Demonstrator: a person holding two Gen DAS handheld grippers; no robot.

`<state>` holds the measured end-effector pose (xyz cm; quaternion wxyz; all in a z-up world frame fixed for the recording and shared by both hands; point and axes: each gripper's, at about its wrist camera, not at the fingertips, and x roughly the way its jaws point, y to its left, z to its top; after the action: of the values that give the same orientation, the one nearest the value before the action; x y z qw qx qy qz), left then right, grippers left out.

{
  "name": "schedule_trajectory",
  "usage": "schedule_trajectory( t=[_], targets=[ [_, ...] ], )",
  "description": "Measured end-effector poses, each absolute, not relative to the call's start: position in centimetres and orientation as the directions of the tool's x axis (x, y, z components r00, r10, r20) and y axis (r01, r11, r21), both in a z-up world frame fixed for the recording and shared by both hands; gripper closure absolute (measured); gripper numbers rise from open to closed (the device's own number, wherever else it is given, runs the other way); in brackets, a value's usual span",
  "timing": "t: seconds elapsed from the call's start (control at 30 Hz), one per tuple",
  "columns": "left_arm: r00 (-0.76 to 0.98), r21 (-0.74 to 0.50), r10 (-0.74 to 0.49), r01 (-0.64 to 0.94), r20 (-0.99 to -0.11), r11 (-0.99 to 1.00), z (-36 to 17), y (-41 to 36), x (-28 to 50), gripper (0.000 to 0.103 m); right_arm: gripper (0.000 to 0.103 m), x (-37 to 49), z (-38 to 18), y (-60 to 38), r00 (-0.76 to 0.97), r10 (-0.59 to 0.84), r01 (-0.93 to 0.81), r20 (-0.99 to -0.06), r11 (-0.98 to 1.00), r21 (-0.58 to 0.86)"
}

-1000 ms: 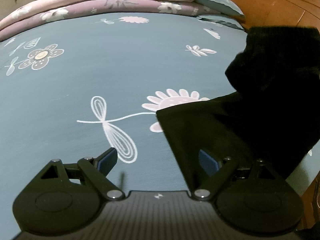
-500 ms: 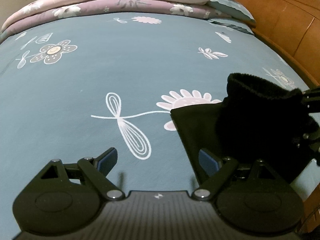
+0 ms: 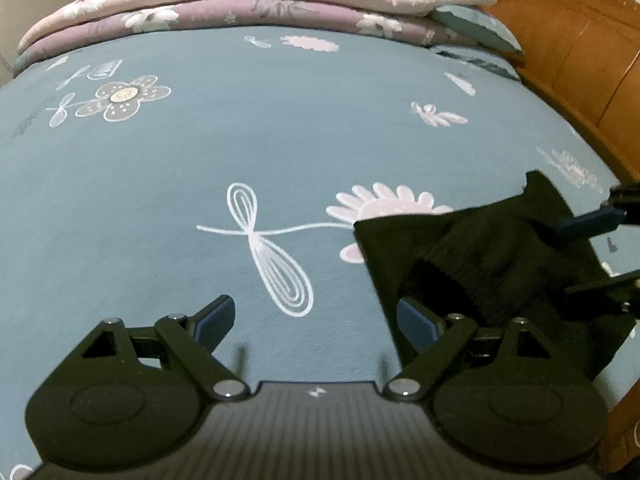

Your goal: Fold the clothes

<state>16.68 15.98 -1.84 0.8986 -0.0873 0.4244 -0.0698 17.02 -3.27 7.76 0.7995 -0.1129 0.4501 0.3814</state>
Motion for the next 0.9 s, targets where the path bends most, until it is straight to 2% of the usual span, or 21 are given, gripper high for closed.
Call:
schedule_trajectory(
  t=[0.07, 0.13, 0.17, 0.27, 0.43, 0.53, 0.57, 0.6, 0.67, 0.8, 0.9],
  targets=[
    [0.625, -0.291, -0.278, 0.084, -0.73, 0.953, -1.5, 15.9, 16.7, 0.02, 0.017, 17.4, 7.4, -4.4, 0.32, 0.494, -0.678, -0.809, 0.715, 0.168],
    [0.617, -0.364, -0.354, 0.116, -0.703, 0.924, -1.1, 15.9, 16.6, 0.038, 0.017, 17.8, 6.9, -5.8, 0.336, 0.477, -0.639, -0.812, 0.749, 0.176],
    [0.612, -0.399, -0.391, 0.132, -0.687, 0.907, -0.9, 15.9, 16.6, 0.05, 0.016, 17.9, 6.7, -6.5, 0.343, 0.47, -0.617, -0.814, 0.766, 0.182],
    [0.565, -0.496, -0.488, 0.154, -0.665, 0.854, -1.3, 15.3, 17.0, 0.063, 0.016, 18.3, 6.0, -9.1, 0.361, 0.456, -0.542, -0.814, 0.812, 0.214],
    [0.48, -0.54, -0.516, 0.101, -0.709, 0.836, -3.9, 13.5, 18.6, 0.063, 0.016, 18.7, 4.8, -12.9, 0.386, 0.438, -0.438, -0.812, 0.861, 0.257],
    [0.479, -0.577, -0.539, 0.08, -0.693, 0.813, -4.5, 13.0, 19.1, 0.063, 0.016, 18.8, 4.4, -14.4, 0.397, 0.432, -0.398, -0.81, 0.876, 0.272],
    [0.487, -0.575, -0.538, 0.086, -0.688, 0.814, -4.5, 12.7, 19.2, 0.065, 0.016, 18.7, 4.3, -14.8, 0.4, 0.431, -0.39, -0.809, 0.879, 0.275],
    [0.499, -0.563, -0.529, 0.096, -0.686, 0.821, -4.2, 12.5, 19.2, 0.081, 0.016, 18.7, 4.2, -15.1, 0.403, 0.428, -0.383, -0.809, 0.882, 0.276],
    [0.52, -0.543, -0.518, 0.119, -0.679, 0.832, -3.4, 12.1, 19.2, 0.087, 0.016, 18.6, 4.0, -15.9, 0.407, 0.427, -0.368, -0.808, 0.886, 0.282],
    [0.558, -0.531, -0.514, 0.148, -0.651, 0.834, -0.9, 12.8, 18.7, 0.089, 0.016, 18.6, 3.8, -17.2, 0.412, 0.426, -0.342, -0.806, 0.892, 0.296],
    [0.556, -0.527, -0.499, 0.126, -0.665, 0.841, -0.7, 13.8, 18.3, 0.089, 0.016, 18.7, 3.4, -17.7, 0.407, 0.423, -0.334, -0.81, 0.894, 0.299]
  ],
)
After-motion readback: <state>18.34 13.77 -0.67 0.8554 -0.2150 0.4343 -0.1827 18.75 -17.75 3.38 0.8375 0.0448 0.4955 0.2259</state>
